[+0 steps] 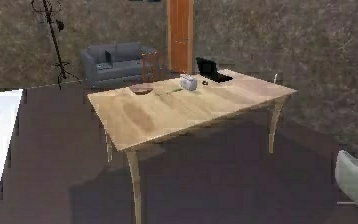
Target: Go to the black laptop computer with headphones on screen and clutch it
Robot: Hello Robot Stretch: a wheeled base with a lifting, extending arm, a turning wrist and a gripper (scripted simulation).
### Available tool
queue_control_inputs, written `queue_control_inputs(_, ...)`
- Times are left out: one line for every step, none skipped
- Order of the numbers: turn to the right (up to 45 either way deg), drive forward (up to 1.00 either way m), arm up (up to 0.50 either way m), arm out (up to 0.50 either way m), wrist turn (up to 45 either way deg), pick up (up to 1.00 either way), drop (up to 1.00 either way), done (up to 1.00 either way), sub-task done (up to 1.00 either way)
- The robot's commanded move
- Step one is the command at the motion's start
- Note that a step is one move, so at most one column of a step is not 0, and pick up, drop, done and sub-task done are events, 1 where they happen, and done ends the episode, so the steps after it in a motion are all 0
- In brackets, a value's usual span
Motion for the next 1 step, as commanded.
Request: queue_control_inputs(0.0, 0.55, 0.0, 0.0, 0.0, 0.0, 0.0, 0.0, 0.0)
